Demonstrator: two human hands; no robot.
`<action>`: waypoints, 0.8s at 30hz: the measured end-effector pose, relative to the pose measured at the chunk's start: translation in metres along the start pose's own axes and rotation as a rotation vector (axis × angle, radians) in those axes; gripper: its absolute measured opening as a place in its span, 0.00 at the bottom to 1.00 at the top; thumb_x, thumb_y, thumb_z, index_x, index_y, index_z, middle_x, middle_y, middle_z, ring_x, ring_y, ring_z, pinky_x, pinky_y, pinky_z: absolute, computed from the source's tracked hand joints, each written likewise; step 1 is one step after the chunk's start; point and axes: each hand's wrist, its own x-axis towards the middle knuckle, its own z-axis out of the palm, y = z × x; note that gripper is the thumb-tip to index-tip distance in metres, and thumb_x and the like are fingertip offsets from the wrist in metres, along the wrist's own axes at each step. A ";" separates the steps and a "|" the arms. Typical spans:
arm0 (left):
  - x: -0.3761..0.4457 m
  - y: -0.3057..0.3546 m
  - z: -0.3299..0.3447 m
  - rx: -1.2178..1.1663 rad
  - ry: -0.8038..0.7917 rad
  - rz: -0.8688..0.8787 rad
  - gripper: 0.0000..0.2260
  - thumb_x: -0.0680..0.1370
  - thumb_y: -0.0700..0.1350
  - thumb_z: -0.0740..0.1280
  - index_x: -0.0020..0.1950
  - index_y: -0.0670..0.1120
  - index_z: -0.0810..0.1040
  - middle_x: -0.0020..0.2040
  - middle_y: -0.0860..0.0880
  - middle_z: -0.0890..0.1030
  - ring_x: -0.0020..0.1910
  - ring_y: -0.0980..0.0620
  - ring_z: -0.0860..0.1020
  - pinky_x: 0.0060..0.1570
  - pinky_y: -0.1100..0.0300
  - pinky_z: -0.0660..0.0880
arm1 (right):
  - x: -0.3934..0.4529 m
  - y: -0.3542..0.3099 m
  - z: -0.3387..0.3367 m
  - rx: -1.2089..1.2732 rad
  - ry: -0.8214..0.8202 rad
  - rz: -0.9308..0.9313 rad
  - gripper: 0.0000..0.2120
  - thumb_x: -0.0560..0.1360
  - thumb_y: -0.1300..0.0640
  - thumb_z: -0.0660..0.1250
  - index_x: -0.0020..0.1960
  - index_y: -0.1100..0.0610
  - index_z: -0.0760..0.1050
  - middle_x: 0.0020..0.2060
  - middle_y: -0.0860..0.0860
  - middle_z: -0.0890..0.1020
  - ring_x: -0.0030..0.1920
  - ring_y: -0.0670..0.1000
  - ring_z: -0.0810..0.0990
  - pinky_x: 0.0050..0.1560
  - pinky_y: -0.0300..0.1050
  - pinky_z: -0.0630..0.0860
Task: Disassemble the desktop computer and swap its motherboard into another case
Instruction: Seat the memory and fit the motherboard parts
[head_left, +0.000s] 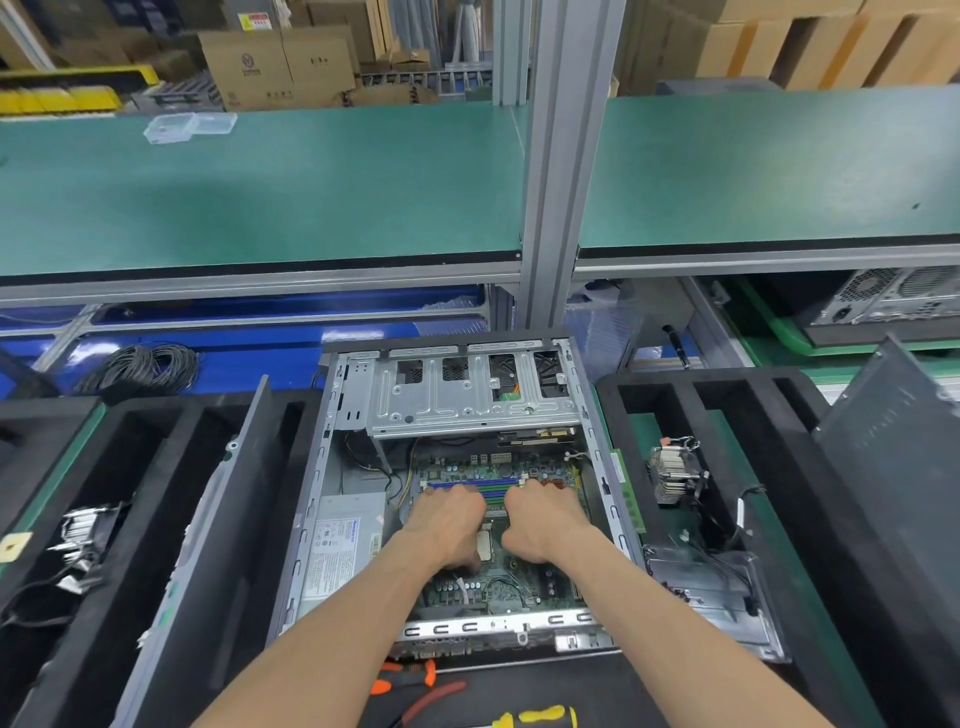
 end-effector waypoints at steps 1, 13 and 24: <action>0.000 0.000 0.000 0.001 0.002 0.002 0.20 0.64 0.53 0.80 0.42 0.47 0.73 0.41 0.50 0.73 0.37 0.46 0.73 0.38 0.53 0.69 | 0.000 0.000 0.001 0.000 0.001 0.000 0.08 0.71 0.55 0.62 0.49 0.55 0.68 0.53 0.57 0.79 0.51 0.61 0.80 0.45 0.51 0.69; -0.001 0.002 -0.001 -0.013 0.008 0.014 0.21 0.62 0.52 0.81 0.43 0.45 0.73 0.34 0.52 0.65 0.37 0.46 0.72 0.38 0.53 0.67 | 0.001 0.001 0.002 -0.012 0.004 0.004 0.13 0.73 0.53 0.62 0.55 0.56 0.73 0.54 0.57 0.77 0.53 0.62 0.80 0.49 0.54 0.72; -0.002 -0.002 0.004 -0.089 0.001 -0.012 0.21 0.64 0.51 0.81 0.49 0.43 0.79 0.53 0.47 0.75 0.47 0.44 0.80 0.37 0.55 0.72 | -0.002 -0.002 -0.001 -0.003 -0.020 -0.015 0.07 0.72 0.55 0.62 0.50 0.55 0.68 0.52 0.56 0.78 0.50 0.60 0.80 0.46 0.53 0.71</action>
